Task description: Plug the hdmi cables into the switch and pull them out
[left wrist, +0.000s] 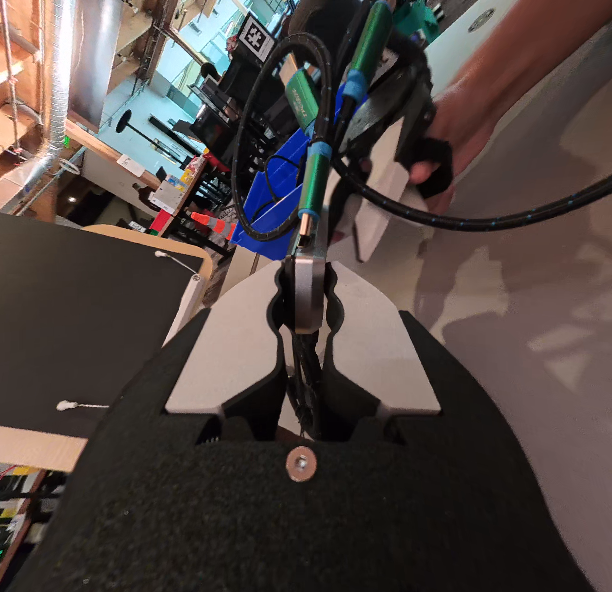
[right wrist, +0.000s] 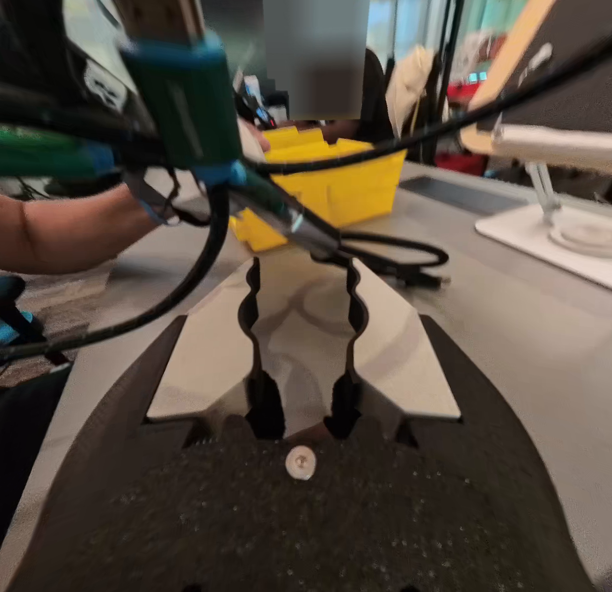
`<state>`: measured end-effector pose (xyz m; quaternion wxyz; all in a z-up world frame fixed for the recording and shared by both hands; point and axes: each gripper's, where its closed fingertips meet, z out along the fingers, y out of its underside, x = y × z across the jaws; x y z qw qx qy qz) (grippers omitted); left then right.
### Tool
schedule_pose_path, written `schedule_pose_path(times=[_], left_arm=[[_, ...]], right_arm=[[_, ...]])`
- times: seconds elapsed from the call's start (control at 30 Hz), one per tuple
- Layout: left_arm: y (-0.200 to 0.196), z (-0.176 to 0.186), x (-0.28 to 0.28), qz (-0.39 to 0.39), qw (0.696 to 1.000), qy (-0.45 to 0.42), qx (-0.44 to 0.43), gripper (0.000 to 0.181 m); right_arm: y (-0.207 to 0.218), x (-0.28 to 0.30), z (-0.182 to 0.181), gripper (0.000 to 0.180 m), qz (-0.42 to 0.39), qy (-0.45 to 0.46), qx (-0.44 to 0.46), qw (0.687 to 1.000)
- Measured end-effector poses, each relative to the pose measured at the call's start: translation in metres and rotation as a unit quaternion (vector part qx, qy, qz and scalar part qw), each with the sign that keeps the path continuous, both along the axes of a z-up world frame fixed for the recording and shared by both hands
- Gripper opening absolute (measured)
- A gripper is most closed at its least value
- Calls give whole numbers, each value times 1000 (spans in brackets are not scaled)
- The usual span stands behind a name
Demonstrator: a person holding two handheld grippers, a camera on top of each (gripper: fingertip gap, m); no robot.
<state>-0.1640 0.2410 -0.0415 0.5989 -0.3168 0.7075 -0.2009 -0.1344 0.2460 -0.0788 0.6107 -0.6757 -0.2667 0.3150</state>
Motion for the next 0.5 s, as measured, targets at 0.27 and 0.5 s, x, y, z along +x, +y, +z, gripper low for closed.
schedule_pose_path(times=[0.27,0.5], left_arm=[[27,-4,7,77,995,-38,42,22],[47,-18,29,146,981,-65,108,21]], right_arm=[[-61,16,-43,58,-61,-1,-171,983],[-134,37,-43,62,-132,25,-263,955]])
